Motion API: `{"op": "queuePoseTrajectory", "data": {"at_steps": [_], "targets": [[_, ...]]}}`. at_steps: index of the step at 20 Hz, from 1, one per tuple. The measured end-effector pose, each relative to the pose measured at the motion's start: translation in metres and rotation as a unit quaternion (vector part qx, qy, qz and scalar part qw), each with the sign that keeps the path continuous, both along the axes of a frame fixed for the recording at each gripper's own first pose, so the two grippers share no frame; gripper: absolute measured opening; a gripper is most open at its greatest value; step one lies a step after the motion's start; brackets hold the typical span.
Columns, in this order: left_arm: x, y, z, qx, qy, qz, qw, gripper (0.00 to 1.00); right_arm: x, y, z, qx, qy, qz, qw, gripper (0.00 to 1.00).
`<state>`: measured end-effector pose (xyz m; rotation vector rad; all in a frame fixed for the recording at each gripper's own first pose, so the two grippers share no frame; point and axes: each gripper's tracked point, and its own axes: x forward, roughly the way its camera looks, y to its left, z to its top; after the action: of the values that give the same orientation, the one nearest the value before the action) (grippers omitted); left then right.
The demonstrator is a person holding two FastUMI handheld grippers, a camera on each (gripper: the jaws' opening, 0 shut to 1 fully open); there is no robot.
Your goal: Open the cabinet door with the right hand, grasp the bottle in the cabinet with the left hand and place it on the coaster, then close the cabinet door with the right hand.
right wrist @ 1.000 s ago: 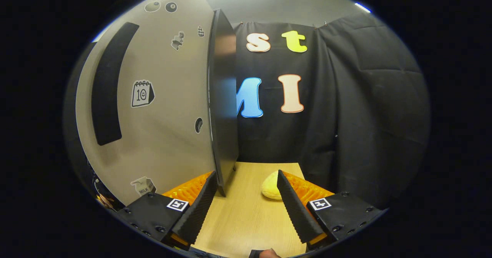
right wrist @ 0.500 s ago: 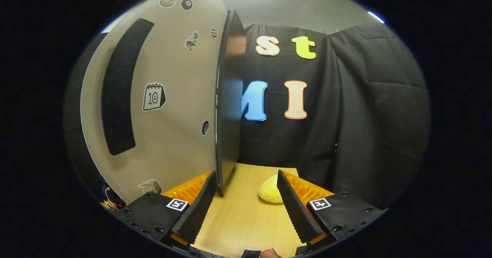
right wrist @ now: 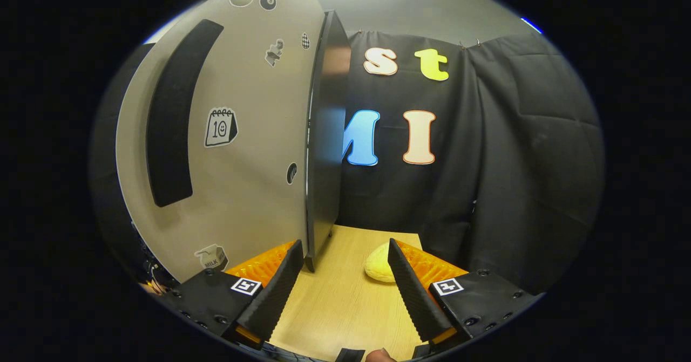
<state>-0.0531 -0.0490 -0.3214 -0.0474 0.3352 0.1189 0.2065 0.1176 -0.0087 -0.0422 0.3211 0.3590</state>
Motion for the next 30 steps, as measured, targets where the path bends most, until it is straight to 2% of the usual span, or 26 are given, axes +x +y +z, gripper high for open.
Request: {"op": "queuePoseTrajectory", "data": {"at_steps": [1,4,5,10,11,18,20,22,27,28,30], "targets": [[-0.002,-0.001,0.001,0.004,0.003,-0.001,1.000,0.76,0.000,0.000,0.000,0.003,-0.001,0.001,1.000,0.99],[-0.002,-0.005,0.008,0.021,0.009,-0.007,1.000,0.86,0.000,-0.001,0.000,0.006,-0.002,0.003,1.000,0.97],[-0.004,-0.006,0.012,0.024,0.012,-0.009,1.000,0.84,0.001,-0.001,0.002,0.008,-0.005,0.004,1.000,0.97],[-0.014,-0.010,0.055,0.032,-0.004,-0.006,0.999,0.86,0.005,0.001,0.019,0.033,-0.023,0.014,0.999,0.97],[-0.017,-0.010,0.066,0.035,-0.006,-0.004,0.999,0.84,0.006,0.002,0.025,0.043,-0.029,0.017,0.999,0.97],[-0.027,-0.003,0.154,0.038,-0.053,0.002,0.998,0.86,0.000,0.032,0.070,0.098,-0.066,0.052,0.992,0.98],[-0.022,0.006,0.175,0.035,-0.072,0.004,0.997,0.86,0.000,0.047,0.079,0.110,-0.080,0.063,0.989,0.97],[-0.016,0.017,0.192,0.031,-0.085,0.006,0.996,0.86,0.004,0.051,0.087,0.098,-0.098,0.058,0.989,0.85],[0.004,0.052,0.221,0.034,-0.106,-0.003,0.994,0.84,-0.007,0.088,0.080,0.120,-0.082,0.064,0.987,0.85],[0.007,0.060,0.223,0.037,-0.106,-0.008,0.994,0.84,-0.008,0.094,0.081,0.125,-0.082,0.062,0.987,0.90],[0.013,0.076,0.227,0.044,-0.110,-0.014,0.993,0.84,-0.009,0.110,0.082,0.135,-0.080,0.059,0.986,0.91]]}}
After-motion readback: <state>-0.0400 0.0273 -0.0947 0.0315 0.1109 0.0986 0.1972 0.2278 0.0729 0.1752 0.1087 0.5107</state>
